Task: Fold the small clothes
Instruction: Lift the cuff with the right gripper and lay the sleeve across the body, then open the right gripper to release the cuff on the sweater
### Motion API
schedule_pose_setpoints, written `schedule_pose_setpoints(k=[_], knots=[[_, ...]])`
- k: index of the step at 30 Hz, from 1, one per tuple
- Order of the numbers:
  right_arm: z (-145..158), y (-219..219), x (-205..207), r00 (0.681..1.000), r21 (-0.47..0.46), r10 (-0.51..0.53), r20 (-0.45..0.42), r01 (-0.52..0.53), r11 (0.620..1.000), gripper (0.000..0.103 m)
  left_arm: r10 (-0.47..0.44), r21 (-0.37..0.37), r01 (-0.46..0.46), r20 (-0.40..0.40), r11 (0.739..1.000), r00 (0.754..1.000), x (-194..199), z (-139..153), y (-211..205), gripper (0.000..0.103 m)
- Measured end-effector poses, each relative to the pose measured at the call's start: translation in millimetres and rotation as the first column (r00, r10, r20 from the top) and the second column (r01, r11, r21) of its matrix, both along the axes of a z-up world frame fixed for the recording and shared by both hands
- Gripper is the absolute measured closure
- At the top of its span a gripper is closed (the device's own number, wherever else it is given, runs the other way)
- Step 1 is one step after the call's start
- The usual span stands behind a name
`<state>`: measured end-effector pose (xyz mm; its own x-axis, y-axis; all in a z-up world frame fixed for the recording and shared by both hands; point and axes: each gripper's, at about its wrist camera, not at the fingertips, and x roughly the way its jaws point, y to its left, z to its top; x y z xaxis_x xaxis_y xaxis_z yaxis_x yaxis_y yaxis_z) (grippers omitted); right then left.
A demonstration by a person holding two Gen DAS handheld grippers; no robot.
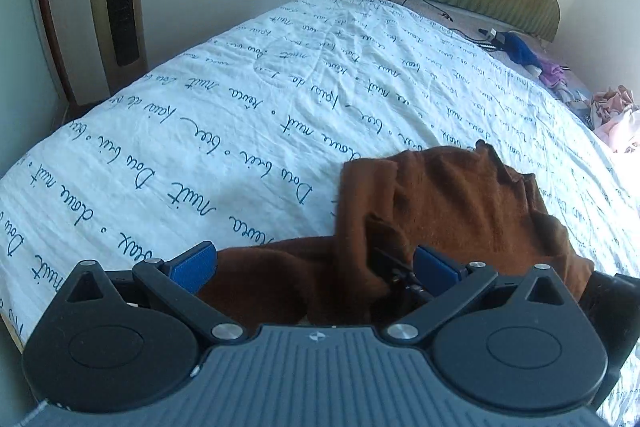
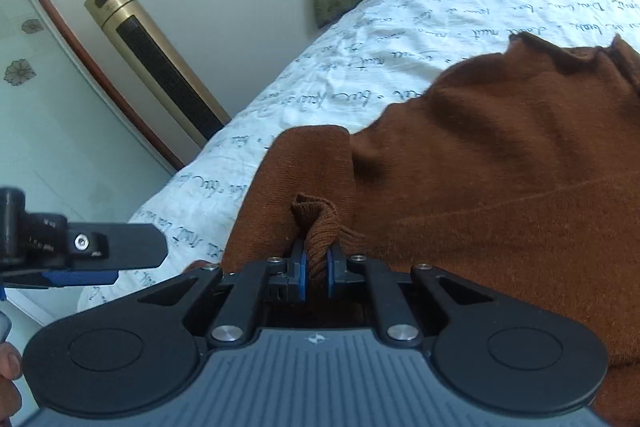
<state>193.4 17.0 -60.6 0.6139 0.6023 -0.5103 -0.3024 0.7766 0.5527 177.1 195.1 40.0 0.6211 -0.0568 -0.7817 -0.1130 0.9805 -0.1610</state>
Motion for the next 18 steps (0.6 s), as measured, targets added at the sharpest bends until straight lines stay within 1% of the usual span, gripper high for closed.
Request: schedule_pose_setpoints(k=[3,6,8,9,11,13,14,15,16,17,18], knots=[[3.3,18.1,2.5,1.0,-0.026,0.014,0.026,-0.013,1.0,0.095,-0.004,0.026,0.004,0.021,1.0,1.0,3.4,7.7,-3.8,0.0],[-0.2,30.1,11.4,1.0,-0.001,0.02,0.017,-0.02,1.0,0.095,-0.004,0.04,0.004,0.022,0.999,1.0,5.7,8.9,-6.1,0.0],[-3.4,37.5,15.0,1.0,-0.004,0.003,0.018,-0.003,1.0,0.094,-0.005,0.043,0.004,0.016,0.999,1.0,6.4,6.4,-6.9,0.0],[-7.3,43.0,18.8,1.0,-0.011,0.011,0.011,-0.011,1.0,0.093,-0.003,0.043,0.003,0.011,0.999,1.0,6.6,4.6,-7.1,0.0],[-13.6,47.8,24.8,0.998,-0.004,0.052,-0.03,-0.052,0.999,0.093,-0.002,0.035,0.002,0.005,0.999,1.0,7.8,1.4,-7.2,0.0],[-8.0,38.9,20.9,0.997,0.01,0.068,-0.046,-0.068,0.998,0.089,-0.002,0.014,0.002,-0.003,1.0,1.0,12.0,-1.6,-9.5,0.0],[-1.7,26.8,14.5,0.995,0.033,0.086,-0.051,-0.085,0.996,0.076,-0.016,-0.003,0.016,-0.005,1.0,1.0,15.3,-3.2,-12.5,0.0],[5.1,13.2,6.2,0.996,0.049,0.084,-0.035,-0.082,0.995,0.038,-0.035,-0.021,0.034,-0.005,0.999,0.999,18.3,-5.4,-17.2,0.0],[11.8,-2.8,-3.6,0.998,0.046,0.059,-0.011,-0.059,0.997,0.015,-0.053,-0.038,0.052,-0.004,0.998,0.999,21.6,-7.6,-22.6,0.0],[18.1,-22.2,-14.5,1.0,0.036,0.02,0.021,-0.02,0.999,0.0,-0.082,-0.054,0.081,-0.005,0.995,0.997,26.3,-11.8,-32.1,0.0],[23.6,-45.7,-26.0,0.998,0.028,-0.021,0.062,0.019,0.999,0.0,-0.108,-0.06,0.107,-0.013,0.992,0.994,30.8,-16.2,-42.1,0.0]])
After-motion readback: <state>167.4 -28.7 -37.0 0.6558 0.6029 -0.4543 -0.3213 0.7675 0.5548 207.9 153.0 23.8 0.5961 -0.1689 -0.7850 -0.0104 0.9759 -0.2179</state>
